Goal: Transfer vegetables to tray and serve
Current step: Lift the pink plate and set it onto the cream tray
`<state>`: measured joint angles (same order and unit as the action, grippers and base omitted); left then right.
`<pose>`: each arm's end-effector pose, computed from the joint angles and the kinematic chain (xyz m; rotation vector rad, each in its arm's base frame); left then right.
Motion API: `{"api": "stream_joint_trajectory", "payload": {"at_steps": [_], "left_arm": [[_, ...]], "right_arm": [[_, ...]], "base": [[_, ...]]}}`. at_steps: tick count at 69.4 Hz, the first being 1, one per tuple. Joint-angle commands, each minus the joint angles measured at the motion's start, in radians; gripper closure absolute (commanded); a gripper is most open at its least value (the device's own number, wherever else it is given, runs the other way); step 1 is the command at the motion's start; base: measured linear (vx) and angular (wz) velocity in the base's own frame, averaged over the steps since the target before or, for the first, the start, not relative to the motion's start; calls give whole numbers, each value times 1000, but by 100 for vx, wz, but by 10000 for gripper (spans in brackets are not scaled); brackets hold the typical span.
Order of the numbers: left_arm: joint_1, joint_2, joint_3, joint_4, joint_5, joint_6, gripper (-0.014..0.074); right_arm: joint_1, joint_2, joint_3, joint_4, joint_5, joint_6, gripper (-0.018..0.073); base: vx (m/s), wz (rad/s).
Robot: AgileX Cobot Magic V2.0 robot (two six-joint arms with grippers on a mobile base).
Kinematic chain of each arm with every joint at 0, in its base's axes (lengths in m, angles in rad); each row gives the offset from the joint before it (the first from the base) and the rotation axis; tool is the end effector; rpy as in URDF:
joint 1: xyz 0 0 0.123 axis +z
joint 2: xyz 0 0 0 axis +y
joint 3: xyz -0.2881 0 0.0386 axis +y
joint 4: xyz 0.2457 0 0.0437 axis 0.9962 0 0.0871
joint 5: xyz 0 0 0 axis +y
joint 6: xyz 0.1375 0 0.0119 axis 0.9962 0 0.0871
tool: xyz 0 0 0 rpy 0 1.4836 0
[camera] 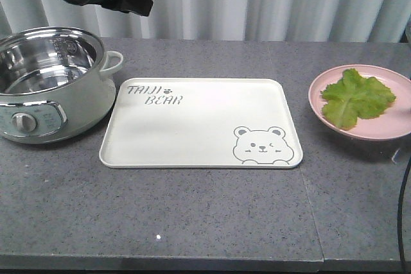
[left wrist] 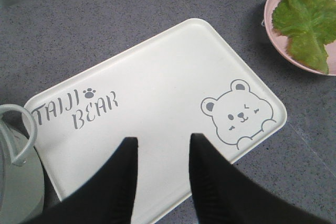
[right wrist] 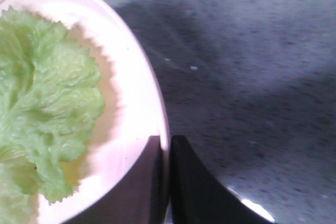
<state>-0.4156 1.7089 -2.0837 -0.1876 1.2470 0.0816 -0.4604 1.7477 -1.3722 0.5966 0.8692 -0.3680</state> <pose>0.3443 -0.1786 0.4381 0.5994 2.2936 -0.4008 0.3791 -0.1219 0.2414 0.4888 2.4838 0.4224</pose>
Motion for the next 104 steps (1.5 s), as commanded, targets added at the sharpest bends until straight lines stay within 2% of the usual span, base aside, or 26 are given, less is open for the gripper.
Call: {"api": "stream_joint_trajectory", "payload": {"at_steps": [1,11,16,22,38,53,61,74,93,104], "left_arm": [[-7,-39,-31,-16,-40,-7,367],[-7,-39,-31,-15,-32,-7,367],[-7,-39,-31,-15,-29,-7,367],[-7,-39,-31,-15,-23,-7,367],[-7,-39,-31,-15,-6,-7,367],[-7,-39,-31,-15,13,-7,367],[-7,-39,-31,-14,13,-7,367],[-7,-39,-31,-14,13,-7,367],[-7,-39,-31,-13,13,-7,367],[-7,-39,-31,-13,12,-7,367]], "right_arm": [[-3,-51,-28,162,-3,-78,564],[46,-51,-29,304,7,-166,564],[104,-51,-29,357,-4,-200,564],[180,-51,-29,377,-45,-220,564],[400,-14,-96,384,-124,-220,563],[519,124,-259,370,-106,-152,562],[572,191,-306,308,-105,-121,562],[617,278,-349,211,-115,-76,560],[622,340,-400,197,-90,-78,538],[622,345,-409,152,-65,-97,441]], "base": [[0,0],[0,0],[0,0],[0,0],[0,0],[0,0],[0,0],[0,0],[0,0],[0,0]]}}
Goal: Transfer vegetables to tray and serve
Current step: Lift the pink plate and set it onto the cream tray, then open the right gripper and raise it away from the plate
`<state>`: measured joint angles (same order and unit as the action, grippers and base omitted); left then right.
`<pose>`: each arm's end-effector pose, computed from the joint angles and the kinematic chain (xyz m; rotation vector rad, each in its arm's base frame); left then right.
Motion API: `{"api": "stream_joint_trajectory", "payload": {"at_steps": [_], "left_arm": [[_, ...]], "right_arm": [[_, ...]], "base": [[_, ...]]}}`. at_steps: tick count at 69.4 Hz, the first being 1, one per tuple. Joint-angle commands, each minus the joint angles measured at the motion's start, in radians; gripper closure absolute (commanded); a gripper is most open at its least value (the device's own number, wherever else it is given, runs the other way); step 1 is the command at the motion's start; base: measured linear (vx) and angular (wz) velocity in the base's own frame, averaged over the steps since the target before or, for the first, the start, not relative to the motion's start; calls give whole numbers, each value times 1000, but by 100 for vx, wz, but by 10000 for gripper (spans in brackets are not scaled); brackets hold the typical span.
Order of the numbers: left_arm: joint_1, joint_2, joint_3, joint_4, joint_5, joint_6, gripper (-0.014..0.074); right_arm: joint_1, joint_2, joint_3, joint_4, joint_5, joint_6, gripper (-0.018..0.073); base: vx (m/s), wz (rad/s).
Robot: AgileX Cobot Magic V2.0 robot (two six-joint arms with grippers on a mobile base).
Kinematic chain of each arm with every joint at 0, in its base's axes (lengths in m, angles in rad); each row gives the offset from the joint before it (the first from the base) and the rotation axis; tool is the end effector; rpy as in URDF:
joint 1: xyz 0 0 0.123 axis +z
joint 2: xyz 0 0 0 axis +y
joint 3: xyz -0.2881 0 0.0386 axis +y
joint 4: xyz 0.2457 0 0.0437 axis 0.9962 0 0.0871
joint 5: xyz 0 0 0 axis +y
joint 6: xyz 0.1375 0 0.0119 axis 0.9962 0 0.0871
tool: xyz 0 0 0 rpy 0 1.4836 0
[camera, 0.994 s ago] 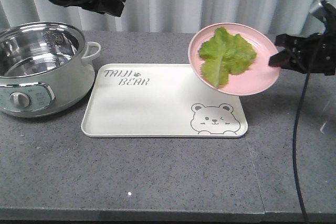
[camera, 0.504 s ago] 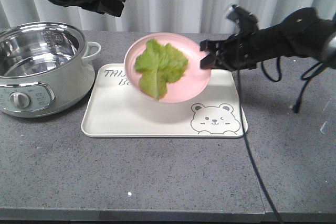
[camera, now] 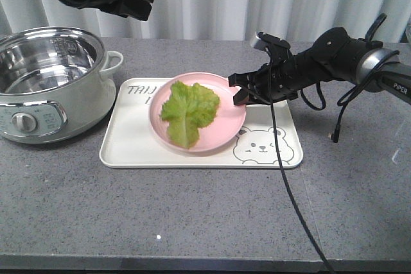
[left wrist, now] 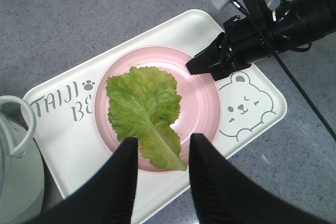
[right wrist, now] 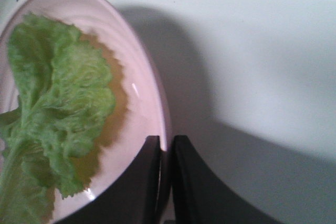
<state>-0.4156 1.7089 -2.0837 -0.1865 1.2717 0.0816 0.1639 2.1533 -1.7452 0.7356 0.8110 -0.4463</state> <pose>0.3420 -0.1777 0.4357 0.6084 2.3169 -0.3964 0.4826 0.1479 0.1845 -0.2653 2.5236 0.7555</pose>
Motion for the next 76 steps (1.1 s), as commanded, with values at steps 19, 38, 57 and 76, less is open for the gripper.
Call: {"api": "stream_joint_trajectory", "payload": {"at_steps": [19,38,57,76], "left_arm": [[-7,-39,-31,19,-12,-7,367],[-7,-39,-31,31,-12,-8,367],[-7,-39,-31,34,-13,-7,367],[-7,-39,-31,62,-12,-7,367]], "right_arm": [[-2,-61,-46,3,-4,-21,125],[-3,-61,-210,-68,157,65,80],[-3,-110,-511,-338,479,294,162],[-2,-326,-521,-476,478,446,163]], "base": [[0,0],[0,0],[0,0],[0,0]]}}
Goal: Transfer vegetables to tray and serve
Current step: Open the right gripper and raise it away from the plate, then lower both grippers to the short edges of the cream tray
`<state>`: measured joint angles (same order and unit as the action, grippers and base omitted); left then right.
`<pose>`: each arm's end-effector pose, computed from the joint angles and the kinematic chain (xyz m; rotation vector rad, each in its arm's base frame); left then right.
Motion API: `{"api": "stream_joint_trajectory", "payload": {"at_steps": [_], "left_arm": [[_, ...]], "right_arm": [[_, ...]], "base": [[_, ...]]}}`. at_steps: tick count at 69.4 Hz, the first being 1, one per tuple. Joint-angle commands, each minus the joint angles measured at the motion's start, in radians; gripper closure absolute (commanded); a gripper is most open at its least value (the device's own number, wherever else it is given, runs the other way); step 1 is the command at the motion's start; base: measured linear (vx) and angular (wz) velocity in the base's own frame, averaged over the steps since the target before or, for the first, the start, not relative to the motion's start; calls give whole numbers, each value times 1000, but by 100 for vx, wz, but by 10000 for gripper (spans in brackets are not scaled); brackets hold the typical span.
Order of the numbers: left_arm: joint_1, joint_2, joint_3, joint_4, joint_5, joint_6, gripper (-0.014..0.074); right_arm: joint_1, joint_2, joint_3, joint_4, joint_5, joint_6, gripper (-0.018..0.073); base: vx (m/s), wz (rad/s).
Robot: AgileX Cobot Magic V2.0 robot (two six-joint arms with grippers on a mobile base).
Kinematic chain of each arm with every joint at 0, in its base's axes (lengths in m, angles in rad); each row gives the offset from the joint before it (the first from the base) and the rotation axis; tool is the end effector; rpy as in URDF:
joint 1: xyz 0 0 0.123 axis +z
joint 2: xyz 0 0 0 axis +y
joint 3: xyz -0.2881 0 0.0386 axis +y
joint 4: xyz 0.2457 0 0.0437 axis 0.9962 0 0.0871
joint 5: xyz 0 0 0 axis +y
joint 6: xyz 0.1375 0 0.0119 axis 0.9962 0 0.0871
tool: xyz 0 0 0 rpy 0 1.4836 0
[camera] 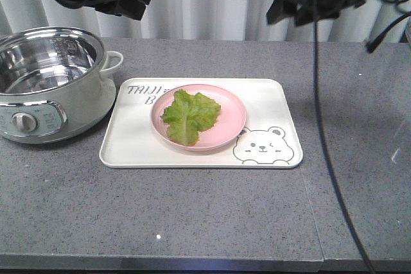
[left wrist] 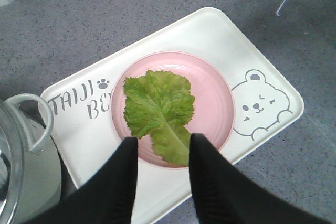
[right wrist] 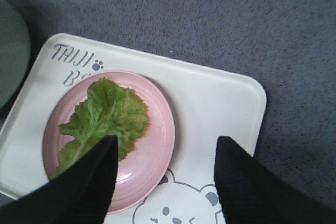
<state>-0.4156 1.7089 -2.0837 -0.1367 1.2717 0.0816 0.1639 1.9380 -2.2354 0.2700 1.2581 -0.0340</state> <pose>0.3451 -0.1719 0.4347 0.6031 2.3175 -0.3328 0.4366 0.1077 0.3904 -0.2533 2.4237 0.4087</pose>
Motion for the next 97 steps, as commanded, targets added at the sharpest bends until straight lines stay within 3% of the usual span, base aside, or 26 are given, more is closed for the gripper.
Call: {"api": "stream_joint_trajectory", "payload": {"at_steps": [1,18,32,38,45,57,68,83,97], "left_arm": [[-7,-39,-31,17,-12,-7,367],[-7,-39,-31,82,-12,-10,367],[-7,-39,-31,90,-12,-10,367],[-7,-39,-23,112,-12,-10,367],[-7,-39,23,165,-12,-11,367],[-7,-39,164,273,-12,-133,367],[-5,-39,260,273,-12,-194,367],[61,-39,347,263,-12,-307,365],[75,-38,377,244,-12,-334,362]], "right_arm": [[-2,-120,-31,-9,31,34,163],[-2,-360,-10,-27,32,14,163],[-2,-544,289,-83,31,-10,163],[-5,-525,391,-136,16,-16,163],[-5,-466,426,-129,28,-20,163],[-5,-364,426,-127,9,-20,163],[-5,-307,429,-122,30,-35,163],[-5,-260,429,-118,30,-35,163],[-5,-220,431,-104,30,-14,163]], "base": [[0,0],[0,0],[0,0],[0,0],[0,0],[0,0],[0,0],[0,0],[0,0]]}}
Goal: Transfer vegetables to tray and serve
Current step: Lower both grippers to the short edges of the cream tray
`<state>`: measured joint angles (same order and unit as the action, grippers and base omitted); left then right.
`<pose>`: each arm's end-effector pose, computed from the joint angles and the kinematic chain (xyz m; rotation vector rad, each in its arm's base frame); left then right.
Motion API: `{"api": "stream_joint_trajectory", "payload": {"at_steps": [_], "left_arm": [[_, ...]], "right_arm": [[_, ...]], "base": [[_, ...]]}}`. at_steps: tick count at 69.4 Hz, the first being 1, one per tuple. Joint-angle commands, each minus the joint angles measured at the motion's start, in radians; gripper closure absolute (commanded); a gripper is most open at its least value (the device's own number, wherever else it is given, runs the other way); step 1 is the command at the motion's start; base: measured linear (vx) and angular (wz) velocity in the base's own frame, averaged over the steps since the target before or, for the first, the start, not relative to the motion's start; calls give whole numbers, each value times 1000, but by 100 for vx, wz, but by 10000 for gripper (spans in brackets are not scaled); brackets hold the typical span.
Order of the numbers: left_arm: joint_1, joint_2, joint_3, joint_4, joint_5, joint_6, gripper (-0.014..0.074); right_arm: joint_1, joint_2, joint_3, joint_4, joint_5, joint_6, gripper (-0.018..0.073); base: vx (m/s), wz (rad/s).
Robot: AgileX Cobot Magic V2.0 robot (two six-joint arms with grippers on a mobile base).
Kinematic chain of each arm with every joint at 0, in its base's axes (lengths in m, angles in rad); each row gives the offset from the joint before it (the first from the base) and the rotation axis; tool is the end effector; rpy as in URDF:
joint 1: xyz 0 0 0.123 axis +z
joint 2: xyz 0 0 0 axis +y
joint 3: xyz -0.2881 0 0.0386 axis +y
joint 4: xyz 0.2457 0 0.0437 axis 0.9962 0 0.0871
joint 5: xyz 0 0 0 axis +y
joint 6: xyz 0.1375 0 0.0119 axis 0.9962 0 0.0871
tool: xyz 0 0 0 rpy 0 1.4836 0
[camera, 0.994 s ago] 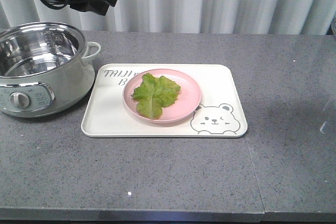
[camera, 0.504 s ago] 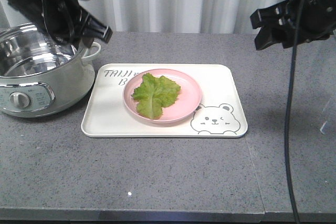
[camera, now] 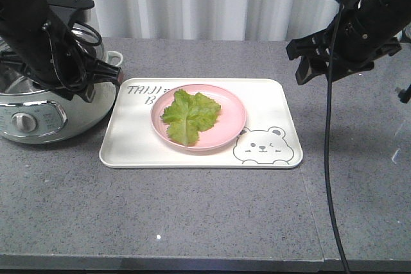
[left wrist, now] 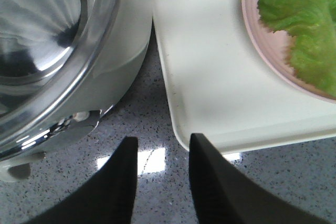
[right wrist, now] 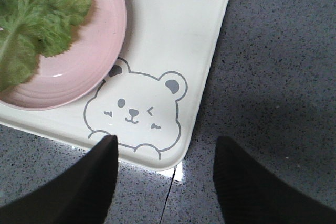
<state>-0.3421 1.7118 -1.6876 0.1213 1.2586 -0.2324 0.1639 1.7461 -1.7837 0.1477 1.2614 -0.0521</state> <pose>0.3594 -0.1111 0.3131 0.1717 2.7425 0.0138 0.3815 0.0827 0.3290 -0.2730 2.6935 0.2373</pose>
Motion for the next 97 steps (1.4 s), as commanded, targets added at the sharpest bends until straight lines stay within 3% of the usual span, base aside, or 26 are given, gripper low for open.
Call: {"api": "stream_joint_trajectory", "payload": {"at_steps": [1,32,97], "left_arm": [[1,-38,-19,-15,1,-21,362],[1,25,-16,-39,1,-7,359],[1,126,-16,-12,-4,0,351]], "right_arm": [[-5,-26,-20,20,27,5,163],[-26,44,88,9,11,29,162],[-26,127,95,42,-45,63,147]], "base": [[0,0],[0,0],[0,0]]}}
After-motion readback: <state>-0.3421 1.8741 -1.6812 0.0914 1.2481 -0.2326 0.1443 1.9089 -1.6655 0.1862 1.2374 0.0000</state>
